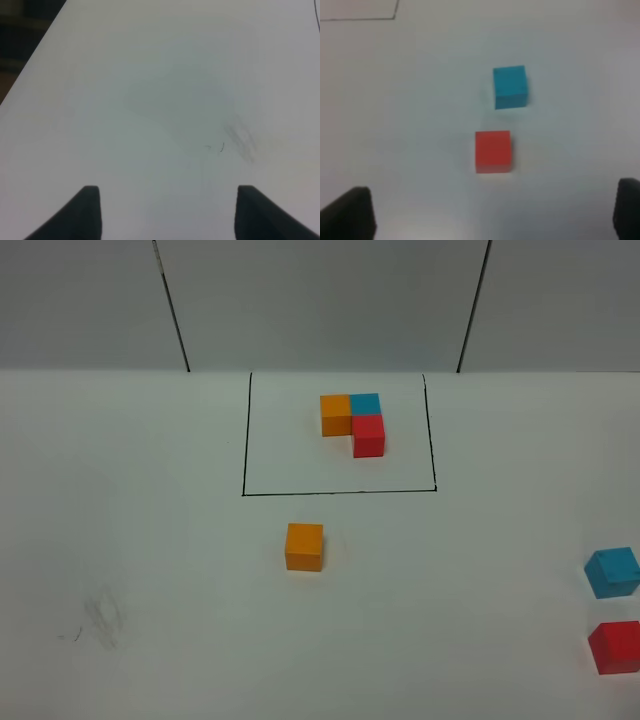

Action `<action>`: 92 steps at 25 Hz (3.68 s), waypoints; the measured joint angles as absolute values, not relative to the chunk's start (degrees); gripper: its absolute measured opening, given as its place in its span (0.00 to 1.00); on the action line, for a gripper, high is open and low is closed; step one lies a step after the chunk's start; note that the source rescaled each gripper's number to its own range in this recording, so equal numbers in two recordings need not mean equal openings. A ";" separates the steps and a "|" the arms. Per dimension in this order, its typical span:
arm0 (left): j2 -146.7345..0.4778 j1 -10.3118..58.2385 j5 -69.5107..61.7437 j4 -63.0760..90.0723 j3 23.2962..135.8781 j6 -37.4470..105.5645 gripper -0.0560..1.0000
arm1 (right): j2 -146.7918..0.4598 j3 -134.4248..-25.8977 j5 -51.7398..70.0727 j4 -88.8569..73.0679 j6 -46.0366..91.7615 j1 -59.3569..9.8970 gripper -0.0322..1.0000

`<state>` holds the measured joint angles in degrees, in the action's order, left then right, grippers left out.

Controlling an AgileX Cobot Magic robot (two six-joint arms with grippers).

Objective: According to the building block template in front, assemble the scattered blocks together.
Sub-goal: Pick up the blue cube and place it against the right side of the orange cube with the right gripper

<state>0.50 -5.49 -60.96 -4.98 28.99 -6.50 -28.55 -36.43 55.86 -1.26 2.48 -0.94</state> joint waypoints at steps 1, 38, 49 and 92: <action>0.50 -5.49 -60.96 -4.98 28.99 -6.50 0.32 | -32.11 -37.17 54.65 0.00 2.43 -0.94 0.98; 0.50 -5.49 -60.96 -4.98 28.99 -6.50 0.32 | -92.60 -46.33 23.49 7.20 2.91 -0.94 0.95; 0.50 -5.49 -60.96 -4.98 28.99 -6.50 0.32 | -100.31 -46.84 23.72 7.67 3.04 -0.94 0.91; 0.50 -5.49 -60.96 -4.98 28.99 -6.46 0.32 | -98.53 -60.19 32.20 3.04 47.63 -22.73 0.26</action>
